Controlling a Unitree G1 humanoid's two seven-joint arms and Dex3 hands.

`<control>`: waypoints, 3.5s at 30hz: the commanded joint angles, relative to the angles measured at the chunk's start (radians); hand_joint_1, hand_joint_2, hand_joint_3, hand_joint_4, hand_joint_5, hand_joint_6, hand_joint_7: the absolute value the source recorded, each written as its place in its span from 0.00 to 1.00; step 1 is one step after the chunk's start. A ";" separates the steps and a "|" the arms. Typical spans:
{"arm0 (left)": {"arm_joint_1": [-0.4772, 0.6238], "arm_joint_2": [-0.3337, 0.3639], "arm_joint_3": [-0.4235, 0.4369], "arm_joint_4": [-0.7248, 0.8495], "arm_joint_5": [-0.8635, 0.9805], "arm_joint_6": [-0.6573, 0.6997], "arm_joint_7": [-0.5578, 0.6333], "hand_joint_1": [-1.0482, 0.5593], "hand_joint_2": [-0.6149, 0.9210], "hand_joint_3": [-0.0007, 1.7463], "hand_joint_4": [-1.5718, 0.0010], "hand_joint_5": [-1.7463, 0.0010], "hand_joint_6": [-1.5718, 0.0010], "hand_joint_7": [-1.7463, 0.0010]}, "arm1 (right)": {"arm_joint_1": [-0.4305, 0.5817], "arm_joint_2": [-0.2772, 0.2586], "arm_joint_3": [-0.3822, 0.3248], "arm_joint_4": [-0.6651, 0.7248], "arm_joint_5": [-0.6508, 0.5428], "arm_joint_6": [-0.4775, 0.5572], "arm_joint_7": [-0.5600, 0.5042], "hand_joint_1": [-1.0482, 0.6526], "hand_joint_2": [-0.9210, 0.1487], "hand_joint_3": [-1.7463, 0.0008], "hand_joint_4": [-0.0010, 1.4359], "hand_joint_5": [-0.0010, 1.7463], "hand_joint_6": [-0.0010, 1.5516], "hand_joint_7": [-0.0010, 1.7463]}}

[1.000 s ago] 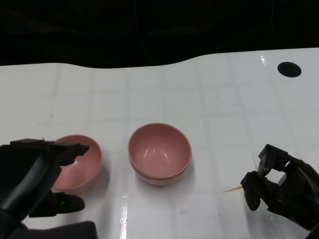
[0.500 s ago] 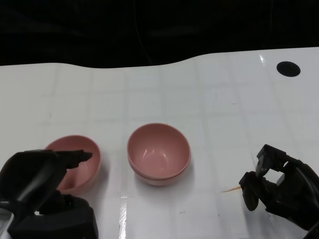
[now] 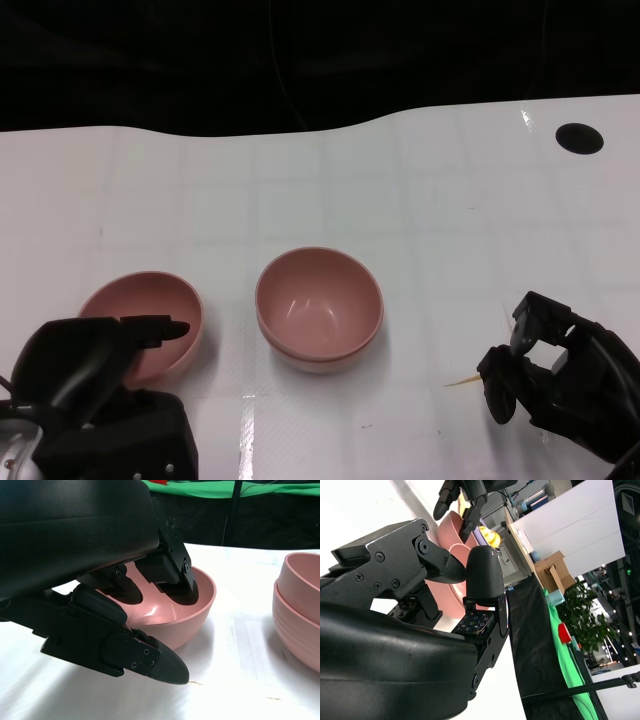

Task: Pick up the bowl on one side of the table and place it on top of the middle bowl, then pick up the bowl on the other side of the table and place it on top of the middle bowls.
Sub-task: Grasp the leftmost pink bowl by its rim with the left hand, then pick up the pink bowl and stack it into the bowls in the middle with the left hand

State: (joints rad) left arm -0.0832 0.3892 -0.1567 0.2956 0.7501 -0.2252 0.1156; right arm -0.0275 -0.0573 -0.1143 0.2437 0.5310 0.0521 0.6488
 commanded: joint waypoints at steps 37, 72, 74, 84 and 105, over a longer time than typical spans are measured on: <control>-0.088 0.022 -0.054 0.143 -0.186 -0.102 0.147 0.64 0.80 0.60 0.53 0.00 0.61 0.00 | 0.010 -0.003 -0.011 -0.012 -0.027 -0.013 0.000 0.56 0.30 0.45 0.62 1.00 0.52 0.83; -0.291 0.046 -0.049 -0.506 -0.192 0.185 -0.401 0.64 0.76 0.50 0.51 0.00 0.60 0.00 | -0.012 0.010 -0.006 0.034 -0.046 -0.045 0.002 0.56 0.32 0.44 0.63 1.00 0.52 0.83; -0.307 0.036 -0.062 -0.494 -0.190 0.181 -0.400 0.63 0.80 0.44 0.52 0.00 0.61 0.00 | -0.011 0.012 -0.004 0.034 -0.050 -0.052 0.002 0.56 0.32 0.44 0.63 1.00 0.52 0.83; -0.363 -0.010 -0.131 -0.425 -0.183 0.194 -0.422 0.65 0.80 0.44 0.53 0.00 0.60 0.03 | -0.012 0.026 -0.004 0.027 -0.049 -0.040 0.000 0.56 0.34 0.43 0.63 1.00 0.53 0.82; -0.327 -0.037 -0.233 -0.244 -0.145 0.119 -0.401 0.64 0.83 0.39 0.53 0.00 0.64 0.00 | -0.005 0.048 0.002 0.017 -0.060 -0.049 -0.002 0.55 0.32 0.45 0.64 1.00 0.53 0.82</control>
State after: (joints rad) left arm -0.4247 0.3451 -0.3823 0.0262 0.5952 -0.0949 -0.3016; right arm -0.0358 -0.0069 -0.1071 0.2693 0.4674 0.0130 0.6461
